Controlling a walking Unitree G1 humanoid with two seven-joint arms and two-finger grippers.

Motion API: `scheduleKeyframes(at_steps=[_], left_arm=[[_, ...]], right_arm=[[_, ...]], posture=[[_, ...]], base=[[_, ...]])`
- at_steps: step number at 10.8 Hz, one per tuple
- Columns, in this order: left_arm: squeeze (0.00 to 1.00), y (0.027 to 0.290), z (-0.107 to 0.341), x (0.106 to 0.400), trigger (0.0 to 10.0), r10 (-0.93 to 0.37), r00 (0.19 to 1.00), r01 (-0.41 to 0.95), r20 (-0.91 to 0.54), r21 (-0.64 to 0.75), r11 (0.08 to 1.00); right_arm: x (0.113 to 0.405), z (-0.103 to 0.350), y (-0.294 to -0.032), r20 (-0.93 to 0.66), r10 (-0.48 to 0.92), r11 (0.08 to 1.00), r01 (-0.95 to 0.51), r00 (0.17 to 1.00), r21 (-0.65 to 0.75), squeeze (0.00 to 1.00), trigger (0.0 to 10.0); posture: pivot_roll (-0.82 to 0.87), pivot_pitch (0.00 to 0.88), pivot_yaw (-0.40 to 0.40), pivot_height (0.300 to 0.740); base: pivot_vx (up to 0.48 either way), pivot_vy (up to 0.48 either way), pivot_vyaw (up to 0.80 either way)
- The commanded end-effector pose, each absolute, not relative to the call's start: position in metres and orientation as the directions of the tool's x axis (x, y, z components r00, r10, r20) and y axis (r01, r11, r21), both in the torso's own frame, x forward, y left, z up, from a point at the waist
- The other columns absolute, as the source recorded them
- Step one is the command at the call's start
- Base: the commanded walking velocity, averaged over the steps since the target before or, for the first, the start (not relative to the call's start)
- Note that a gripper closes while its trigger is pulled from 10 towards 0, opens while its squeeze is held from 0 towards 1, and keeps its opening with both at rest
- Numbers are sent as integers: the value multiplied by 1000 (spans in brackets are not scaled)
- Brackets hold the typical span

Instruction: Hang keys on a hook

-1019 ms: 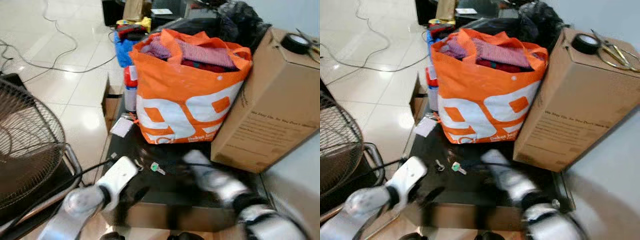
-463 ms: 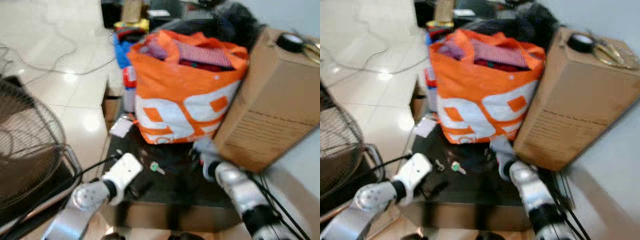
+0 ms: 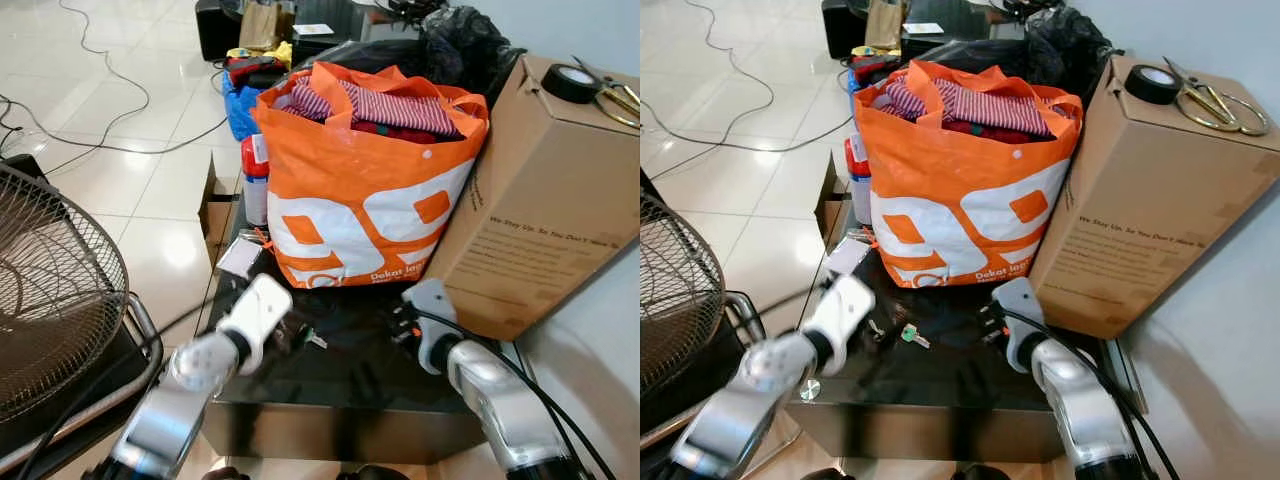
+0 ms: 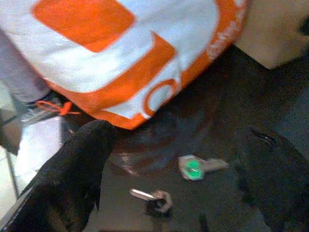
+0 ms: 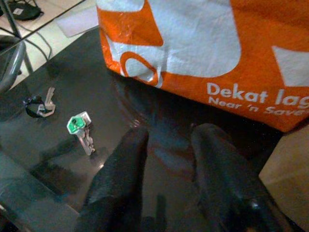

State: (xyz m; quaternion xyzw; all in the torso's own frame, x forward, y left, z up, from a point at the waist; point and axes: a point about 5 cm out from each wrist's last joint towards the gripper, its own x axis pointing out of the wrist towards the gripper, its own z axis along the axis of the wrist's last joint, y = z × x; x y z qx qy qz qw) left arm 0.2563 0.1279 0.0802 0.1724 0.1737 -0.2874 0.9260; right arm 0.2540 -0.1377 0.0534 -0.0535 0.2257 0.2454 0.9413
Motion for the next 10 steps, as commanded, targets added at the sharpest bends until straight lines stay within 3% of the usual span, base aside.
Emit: scheduleKeyframes(at_steps=[1, 2, 3, 4, 5, 6, 7, 8, 10], left_arm=[[0, 128, 78, 258, 10000, -462, 783, 580, -418, 221, 784], [259, 122, 65, 270, 10000, -469, 767, 590, -438, 195, 783], [1000, 119, 59, 277, 10000, -492, 745, 614, -450, 176, 769], [1000, 111, 52, 290, 10000, -523, 711, 651, -469, 159, 742], [1000, 102, 44, 298, 10000, -553, 666, 696, -501, 150, 702], [1000, 94, 33, 298, 10000, -562, 614, 736, -554, 145, 661], [792, 92, 24, 296, 10000, -538, 585, 744, -606, 138, 654], [180, 93, 13, 295, 10000, -499, 578, 733, -645, 141, 666], [86, 95, 1, 295, 10000, -444, 571, 712, -690, 147, 686]], right_arm=[[253, 55, -143, -452, 412, 889, -458, 791, 9, 1000, 10000], [257, 55, -151, -467, 305, 927, -372, 830, -54, 1000, 10000], [260, 59, -157, -459, 271, 935, -344, 846, -82, 1000, 10000], [257, 68, -166, -458, 249, 932, -340, 853, -126, 1000, 10000], [247, 76, -173, -471, 259, 915, -370, 843, -159, 906, 10000], [236, 81, -177, -485, 272, 905, -392, 831, -164, 0, 10000], [229, 83, -178, -496, 275, 901, -400, 824, -165, 0, 10000], [222, 82, -178, -508, 264, 902, -397, 820, -170, 0, 10000], [212, 86, -170, -526, 295, 886, -434, 798, -163, 0, 10000]], posture=[[-93, 0, -85, 740], [-94, 0, -82, 740], [-115, 0, -70, 740], [-138, 0, -59, 740], [-200, 0, -31, 740], [-218, 0, -24, 740], [-243, 0, -18, 740], [-253, 0, -15, 740], [-275, 28, -19, 740]], base=[[0, 0, 0], [0, 0, 0], [0, 0, 0], [0, 0, 0], [0, 0, 0], [0, 0, 0], [0, 0, 0], [0, 0, 0], [0, 0, 0]])
